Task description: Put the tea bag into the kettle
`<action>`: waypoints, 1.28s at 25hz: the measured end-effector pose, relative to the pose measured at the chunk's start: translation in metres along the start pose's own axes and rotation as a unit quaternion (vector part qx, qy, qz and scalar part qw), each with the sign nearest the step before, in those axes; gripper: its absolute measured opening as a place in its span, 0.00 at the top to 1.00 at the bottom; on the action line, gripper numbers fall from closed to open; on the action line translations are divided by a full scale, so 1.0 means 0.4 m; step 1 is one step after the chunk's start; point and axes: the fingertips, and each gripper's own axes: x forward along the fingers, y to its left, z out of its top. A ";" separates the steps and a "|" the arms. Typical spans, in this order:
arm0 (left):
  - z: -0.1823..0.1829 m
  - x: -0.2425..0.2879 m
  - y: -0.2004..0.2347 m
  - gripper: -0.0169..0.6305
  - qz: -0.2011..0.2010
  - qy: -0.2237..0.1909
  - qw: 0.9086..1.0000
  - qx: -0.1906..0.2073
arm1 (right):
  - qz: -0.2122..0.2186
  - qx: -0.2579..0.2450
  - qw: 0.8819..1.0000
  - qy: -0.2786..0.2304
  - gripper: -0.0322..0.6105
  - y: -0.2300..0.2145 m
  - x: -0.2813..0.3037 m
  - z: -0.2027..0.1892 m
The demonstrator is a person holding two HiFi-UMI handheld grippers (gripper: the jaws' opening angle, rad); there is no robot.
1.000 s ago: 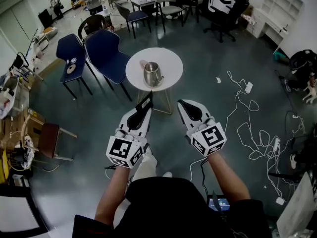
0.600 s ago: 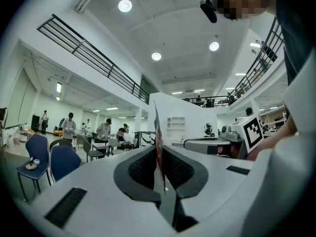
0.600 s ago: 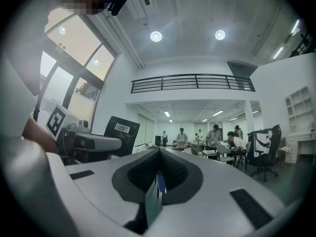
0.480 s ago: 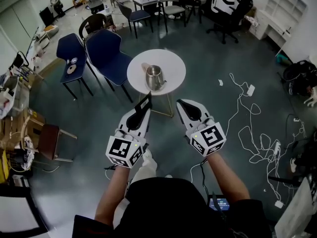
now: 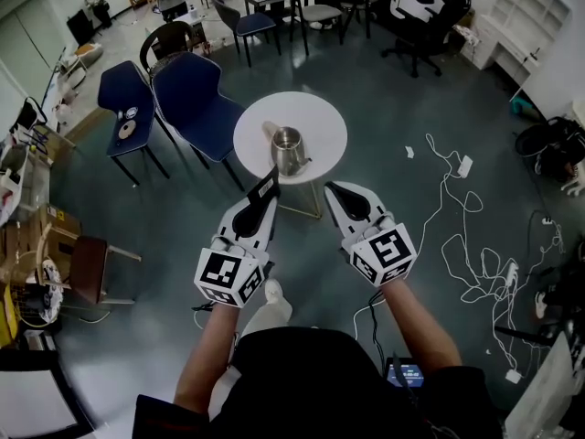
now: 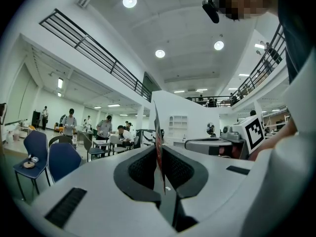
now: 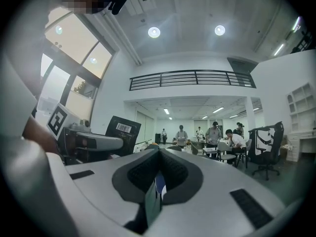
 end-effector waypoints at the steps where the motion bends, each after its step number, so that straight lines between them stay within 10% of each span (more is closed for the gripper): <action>1: 0.000 0.013 0.019 0.92 -0.001 0.001 1.000 0.000 | -0.002 0.001 1.000 0.001 0.92 -0.010 0.021 -0.002; 32: 0.013 0.214 0.539 0.92 -0.056 0.005 0.998 -0.041 | -0.067 -0.017 0.997 0.024 0.92 -0.116 0.545 0.032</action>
